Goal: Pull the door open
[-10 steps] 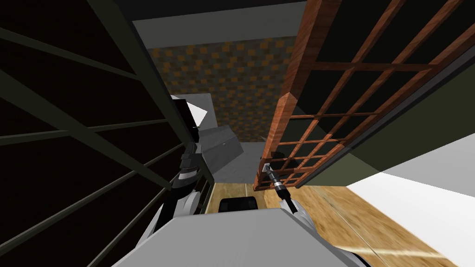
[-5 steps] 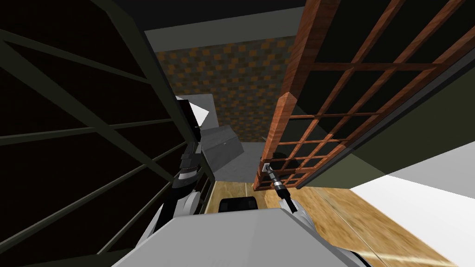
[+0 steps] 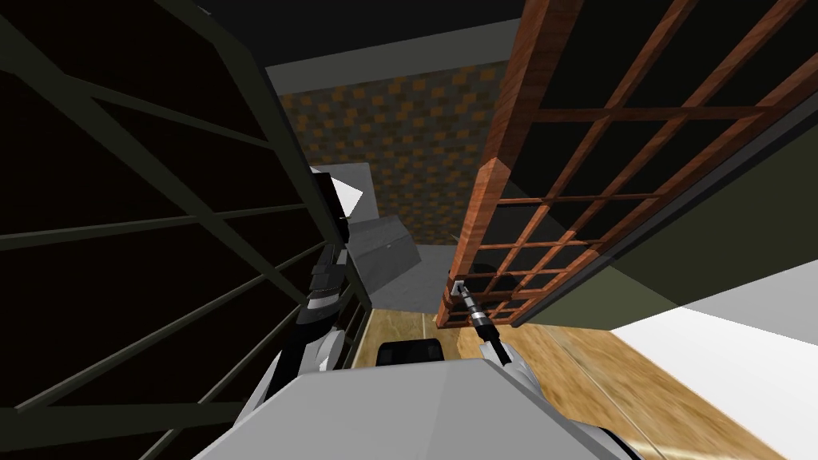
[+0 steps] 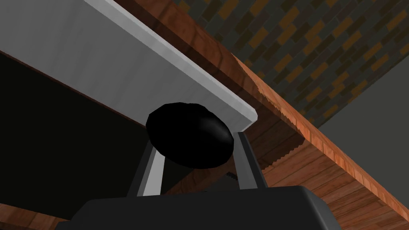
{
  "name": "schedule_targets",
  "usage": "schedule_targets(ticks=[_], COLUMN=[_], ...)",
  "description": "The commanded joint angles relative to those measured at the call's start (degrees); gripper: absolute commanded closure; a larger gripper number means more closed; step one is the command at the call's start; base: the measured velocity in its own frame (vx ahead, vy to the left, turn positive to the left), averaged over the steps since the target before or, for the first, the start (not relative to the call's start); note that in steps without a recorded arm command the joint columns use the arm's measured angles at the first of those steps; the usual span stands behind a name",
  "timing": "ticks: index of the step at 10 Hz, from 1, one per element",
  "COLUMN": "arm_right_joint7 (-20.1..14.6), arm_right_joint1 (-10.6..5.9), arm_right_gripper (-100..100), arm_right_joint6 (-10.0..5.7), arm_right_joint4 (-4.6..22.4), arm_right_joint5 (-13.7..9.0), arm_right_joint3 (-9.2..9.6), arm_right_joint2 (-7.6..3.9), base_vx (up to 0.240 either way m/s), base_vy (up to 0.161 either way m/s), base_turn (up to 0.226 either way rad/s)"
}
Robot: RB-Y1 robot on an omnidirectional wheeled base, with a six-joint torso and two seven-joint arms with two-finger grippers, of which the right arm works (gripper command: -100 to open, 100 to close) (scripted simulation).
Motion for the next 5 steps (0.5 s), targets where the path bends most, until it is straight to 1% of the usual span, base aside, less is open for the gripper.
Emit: schedule_targets(ticks=[1,2,3,4,5], arm_right_joint7=[-2.86,-4.25,-5.30,-7.12,-7.65], arm_right_joint1=[-0.05,-0.15,-0.15,-0.25,-0.25], arm_right_gripper=[100,100,100,100,100], arm_right_joint6=[-0.06,0.06,0.06,0.18,0.18], arm_right_joint4=[0.15,0.18,0.18,0.22,0.22], arm_right_joint5=[-0.94,-1.88,-1.88,-2.81,-2.81], arm_right_joint3=[0.82,1.28,1.28,1.74,1.74], arm_right_joint2=[0.32,0.26,0.26,0.19,0.19], base_vx=[-0.037,-0.052,-0.043,-0.055,-0.039], base_vy=[-0.022,-0.033,-0.027,-0.019,-0.015], base_turn=[0.061,0.099,0.043,0.051,0.038])
